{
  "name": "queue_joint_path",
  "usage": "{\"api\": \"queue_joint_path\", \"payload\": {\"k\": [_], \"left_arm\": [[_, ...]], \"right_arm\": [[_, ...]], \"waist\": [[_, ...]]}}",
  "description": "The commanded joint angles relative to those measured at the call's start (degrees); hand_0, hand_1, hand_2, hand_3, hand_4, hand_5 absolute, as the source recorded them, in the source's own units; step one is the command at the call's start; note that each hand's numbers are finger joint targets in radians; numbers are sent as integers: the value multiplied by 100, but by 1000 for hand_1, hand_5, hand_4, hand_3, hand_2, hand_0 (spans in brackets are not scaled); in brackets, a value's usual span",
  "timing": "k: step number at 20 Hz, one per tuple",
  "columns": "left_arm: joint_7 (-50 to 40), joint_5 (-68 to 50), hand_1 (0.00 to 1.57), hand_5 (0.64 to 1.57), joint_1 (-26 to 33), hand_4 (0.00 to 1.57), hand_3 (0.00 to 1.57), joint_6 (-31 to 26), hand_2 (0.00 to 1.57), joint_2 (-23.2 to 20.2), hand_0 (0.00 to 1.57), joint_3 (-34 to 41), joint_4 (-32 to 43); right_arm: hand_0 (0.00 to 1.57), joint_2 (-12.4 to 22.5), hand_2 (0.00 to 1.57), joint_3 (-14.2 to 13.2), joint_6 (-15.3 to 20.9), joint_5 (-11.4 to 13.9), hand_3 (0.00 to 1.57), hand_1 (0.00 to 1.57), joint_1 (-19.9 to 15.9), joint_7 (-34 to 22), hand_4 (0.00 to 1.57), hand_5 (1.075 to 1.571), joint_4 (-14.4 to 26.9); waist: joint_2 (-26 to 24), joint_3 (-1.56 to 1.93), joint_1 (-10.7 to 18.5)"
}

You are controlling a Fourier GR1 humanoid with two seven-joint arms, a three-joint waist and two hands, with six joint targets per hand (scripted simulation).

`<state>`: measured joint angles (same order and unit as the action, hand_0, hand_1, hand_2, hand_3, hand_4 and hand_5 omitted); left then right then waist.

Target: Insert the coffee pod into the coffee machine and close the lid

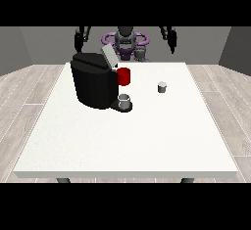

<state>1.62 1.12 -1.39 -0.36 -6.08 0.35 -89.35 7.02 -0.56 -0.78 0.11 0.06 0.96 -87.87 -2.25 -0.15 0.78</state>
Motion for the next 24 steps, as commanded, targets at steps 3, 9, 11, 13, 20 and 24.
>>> {"api": "queue_joint_path", "payload": {"k": [3,9,11,13,20,24], "left_arm": [[64,-202,0,1571,-63,240,0,-120,0,160,0,55,-96],[481,86,0,1571,-96,311,0,-347,0,-183,0,-5,-77],[866,54,0,1571,-351,213,0,-542,0,-593,0,429,448],[424,154,0,1571,-442,0,0,-605,0,-811,0,446,343],[338,106,0,1571,-1594,0,0,-727,0,-1234,0,983,1861],[182,278,0,1571,-1936,0,0,-839,0,-1472,0,986,2391]], "right_arm": [[0,-99,0,37,-61,28,0,0,8,-306,128,1571,-71],[0,-411,0,-591,584,-179,0,0,-105,550,95,1571,129],[0,-549,0,-377,644,-109,0,0,-218,697,181,1571,20],[0,-515,0,-442,436,-317,0,0,40,741,217,1571,94],[0,-697,0,319,807,16,0,0,-292,410,134,1571,-430],[0,-672,0,140,602,-52,0,0,-374,441,192,1571,-436]], "waist": [[-41,15,-104],[76,18,-203],[374,15,-311],[236,17,-367],[776,13,-922],[894,14,-1032]]}}
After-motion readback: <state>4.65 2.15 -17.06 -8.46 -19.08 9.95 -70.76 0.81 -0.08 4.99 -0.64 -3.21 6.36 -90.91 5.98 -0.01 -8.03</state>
